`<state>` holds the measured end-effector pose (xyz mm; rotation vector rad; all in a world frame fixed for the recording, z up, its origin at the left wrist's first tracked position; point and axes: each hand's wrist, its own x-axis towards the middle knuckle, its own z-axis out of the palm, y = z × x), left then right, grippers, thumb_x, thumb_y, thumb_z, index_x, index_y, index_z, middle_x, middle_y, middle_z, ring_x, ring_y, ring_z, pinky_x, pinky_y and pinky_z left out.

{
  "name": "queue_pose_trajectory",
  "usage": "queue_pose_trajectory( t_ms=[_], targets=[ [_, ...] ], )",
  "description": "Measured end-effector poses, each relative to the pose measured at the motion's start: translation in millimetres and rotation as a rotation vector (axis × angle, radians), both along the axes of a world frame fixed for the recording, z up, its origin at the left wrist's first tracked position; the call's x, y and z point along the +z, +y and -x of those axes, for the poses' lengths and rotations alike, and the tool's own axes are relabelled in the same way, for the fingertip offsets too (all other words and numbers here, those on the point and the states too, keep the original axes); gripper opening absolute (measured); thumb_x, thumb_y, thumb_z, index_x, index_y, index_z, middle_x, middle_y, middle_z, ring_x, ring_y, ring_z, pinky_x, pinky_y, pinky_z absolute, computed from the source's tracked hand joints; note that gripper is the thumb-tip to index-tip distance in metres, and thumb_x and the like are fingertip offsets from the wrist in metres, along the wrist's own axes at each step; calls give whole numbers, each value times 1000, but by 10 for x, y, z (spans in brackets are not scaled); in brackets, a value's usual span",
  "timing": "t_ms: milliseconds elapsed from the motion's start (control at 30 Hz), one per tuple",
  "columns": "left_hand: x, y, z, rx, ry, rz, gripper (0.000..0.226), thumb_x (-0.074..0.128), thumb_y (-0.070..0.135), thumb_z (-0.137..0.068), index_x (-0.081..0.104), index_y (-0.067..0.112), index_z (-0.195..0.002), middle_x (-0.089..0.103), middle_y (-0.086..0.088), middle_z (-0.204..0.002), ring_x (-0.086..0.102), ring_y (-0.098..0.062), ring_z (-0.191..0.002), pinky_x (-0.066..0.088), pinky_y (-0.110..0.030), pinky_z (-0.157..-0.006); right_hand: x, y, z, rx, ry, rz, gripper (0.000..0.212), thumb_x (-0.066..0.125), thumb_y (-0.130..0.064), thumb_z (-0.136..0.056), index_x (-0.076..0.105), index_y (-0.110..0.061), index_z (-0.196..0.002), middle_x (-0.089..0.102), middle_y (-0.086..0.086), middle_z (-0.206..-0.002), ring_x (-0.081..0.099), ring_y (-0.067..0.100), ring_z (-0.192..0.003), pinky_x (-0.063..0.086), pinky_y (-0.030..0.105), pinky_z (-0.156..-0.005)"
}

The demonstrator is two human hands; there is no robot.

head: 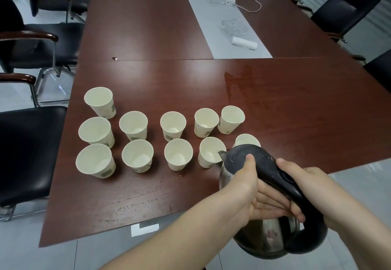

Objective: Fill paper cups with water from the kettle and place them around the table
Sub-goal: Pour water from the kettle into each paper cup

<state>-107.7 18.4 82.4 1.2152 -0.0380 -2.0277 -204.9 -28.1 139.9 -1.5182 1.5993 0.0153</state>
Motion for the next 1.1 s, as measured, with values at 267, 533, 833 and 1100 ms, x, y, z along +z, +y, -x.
queue_pose_trajectory(
  t_ms=[267,533,833,1100],
  targets=[
    [29,-78,36,35,23,-6,99,14,69,-91,63,-10,-59,63,-19,-54,65,-23,-48,56,-25,-50,1,-124,10,22,54,-3,68,50,-47,-91,55,-1,-42,51,23,-39,48,27,-33,46,32,-52],
    [33,-88,72,53,37,-14,100,14,70,-91,64,-9,-56,64,-18,-54,65,-23,-49,57,-25,-51,14,-156,40,52,84,-9,68,49,-49,-91,56,-1,-42,51,22,-40,48,27,-33,47,32,-52],
    [31,-61,106,67,50,-1,100,12,70,-91,64,-9,-56,64,-18,-55,65,-23,-50,57,-25,-53,53,-136,48,82,120,-1,67,48,-49,-91,58,1,-48,53,24,-43,48,25,-32,43,24,-43],
    [34,-34,121,80,59,21,101,11,71,-90,65,-9,-60,65,-18,-57,67,-22,-54,57,-24,-54,115,-114,22,101,153,10,67,49,-52,-90,58,-1,-47,54,22,-42,49,26,-32,43,27,-48]
  ],
)
